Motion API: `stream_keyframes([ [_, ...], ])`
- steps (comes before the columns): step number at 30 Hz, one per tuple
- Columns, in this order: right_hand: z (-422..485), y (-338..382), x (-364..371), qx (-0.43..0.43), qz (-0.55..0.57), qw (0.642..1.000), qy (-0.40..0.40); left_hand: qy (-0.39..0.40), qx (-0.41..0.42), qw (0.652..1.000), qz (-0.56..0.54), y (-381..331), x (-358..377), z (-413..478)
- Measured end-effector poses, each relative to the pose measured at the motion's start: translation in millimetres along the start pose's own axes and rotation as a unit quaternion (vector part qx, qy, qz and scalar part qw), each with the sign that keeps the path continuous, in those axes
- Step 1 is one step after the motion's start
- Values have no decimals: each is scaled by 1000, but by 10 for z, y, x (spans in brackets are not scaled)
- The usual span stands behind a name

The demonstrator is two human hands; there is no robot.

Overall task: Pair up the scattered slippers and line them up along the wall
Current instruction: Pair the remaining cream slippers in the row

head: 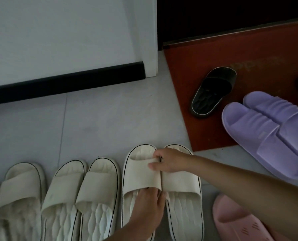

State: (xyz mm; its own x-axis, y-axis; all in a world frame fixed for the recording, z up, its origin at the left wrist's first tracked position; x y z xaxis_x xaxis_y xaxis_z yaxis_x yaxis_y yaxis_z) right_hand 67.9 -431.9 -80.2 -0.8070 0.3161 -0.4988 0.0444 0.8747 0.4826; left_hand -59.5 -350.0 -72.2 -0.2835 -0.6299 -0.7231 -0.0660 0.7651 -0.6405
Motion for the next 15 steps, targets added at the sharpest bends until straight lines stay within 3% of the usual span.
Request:
stream_keyframes([
  [3, -33, 2, 54, -14, -4, 1000, 7, 23, -22, 999, -4, 35, -26, -89],
  [9, -102, -190, -286, -20, 3, 998, -61, 117, 2, 993, 6, 8, -412, -88],
  [15, -167, -437, -623, 17, 70, 992, -106, 26, 48, 998, -21, -253, -612, 270],
])
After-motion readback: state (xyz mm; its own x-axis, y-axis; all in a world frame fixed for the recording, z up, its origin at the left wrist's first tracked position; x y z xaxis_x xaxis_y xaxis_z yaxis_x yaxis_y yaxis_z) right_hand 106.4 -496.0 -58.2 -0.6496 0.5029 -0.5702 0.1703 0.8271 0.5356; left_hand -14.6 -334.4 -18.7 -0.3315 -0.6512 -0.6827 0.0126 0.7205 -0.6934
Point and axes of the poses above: each hand's wrist, its own z-axis towards the middle knuckle, its own x-axis out of the palm, y = z × x, the point moved 4 cm from there along z, towards the middle knuckle, and after that the axes turned 11 degrees about x, right-handed, at the moved point
